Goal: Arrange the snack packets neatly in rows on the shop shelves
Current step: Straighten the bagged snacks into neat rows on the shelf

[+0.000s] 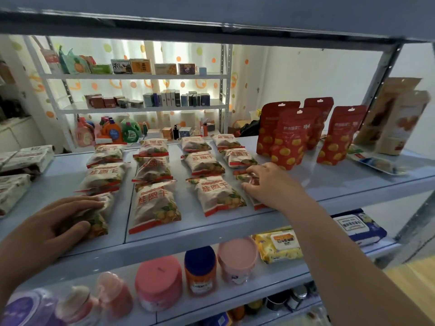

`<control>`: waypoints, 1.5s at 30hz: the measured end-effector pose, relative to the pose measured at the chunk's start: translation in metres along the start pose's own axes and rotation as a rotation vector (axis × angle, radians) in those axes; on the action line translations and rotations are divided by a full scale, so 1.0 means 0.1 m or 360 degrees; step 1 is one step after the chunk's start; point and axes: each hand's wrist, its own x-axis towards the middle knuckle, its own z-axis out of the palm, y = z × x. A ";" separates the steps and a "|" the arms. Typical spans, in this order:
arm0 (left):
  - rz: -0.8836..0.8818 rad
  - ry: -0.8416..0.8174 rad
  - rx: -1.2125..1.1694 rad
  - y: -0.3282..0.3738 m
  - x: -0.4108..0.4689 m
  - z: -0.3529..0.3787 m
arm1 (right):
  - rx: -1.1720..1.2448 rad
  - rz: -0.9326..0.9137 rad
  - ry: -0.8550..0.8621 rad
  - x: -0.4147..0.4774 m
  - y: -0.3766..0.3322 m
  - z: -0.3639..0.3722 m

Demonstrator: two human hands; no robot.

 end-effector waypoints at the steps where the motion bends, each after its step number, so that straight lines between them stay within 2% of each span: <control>1: 0.0001 -0.0002 0.0002 -0.02 0.00 0.01 | 0.0024 -0.0002 0.0005 0.01 0.00 0.00; 9: -0.0022 -0.0029 0.0069 -0.10 -0.02 0.01 | 0.0020 -0.0085 0.0032 0.30 -0.07 -0.01; 16: -0.0109 -0.0006 0.0004 0.12 -0.03 -0.04 | -0.0047 -0.0078 -0.0291 1.10 -0.32 -0.04; 21: -0.0153 0.0026 -0.0080 0.34 -0.03 -0.08 | -0.0147 0.0061 -0.0473 1.46 -0.43 0.10; 30: -0.0221 0.0005 -0.0102 0.54 -0.03 -0.12 | -0.0075 0.0123 -0.0495 1.79 -0.44 0.21; 33: -0.0267 0.0006 -0.0050 0.58 -0.02 -0.13 | -0.0013 -0.0089 -0.0284 1.71 -0.62 0.15; 37: -0.0292 0.0033 0.0012 0.57 -0.03 -0.12 | 0.0115 -0.0612 -0.0048 1.23 -1.16 0.13; 42: -0.0340 -0.0024 0.0067 0.57 -0.04 -0.11 | 0.0003 -0.1031 -0.0193 0.48 -1.56 0.09; 45: -0.0326 -0.0022 0.0112 0.62 -0.03 -0.11 | -0.0196 -0.1107 -0.0386 0.24 -1.72 0.15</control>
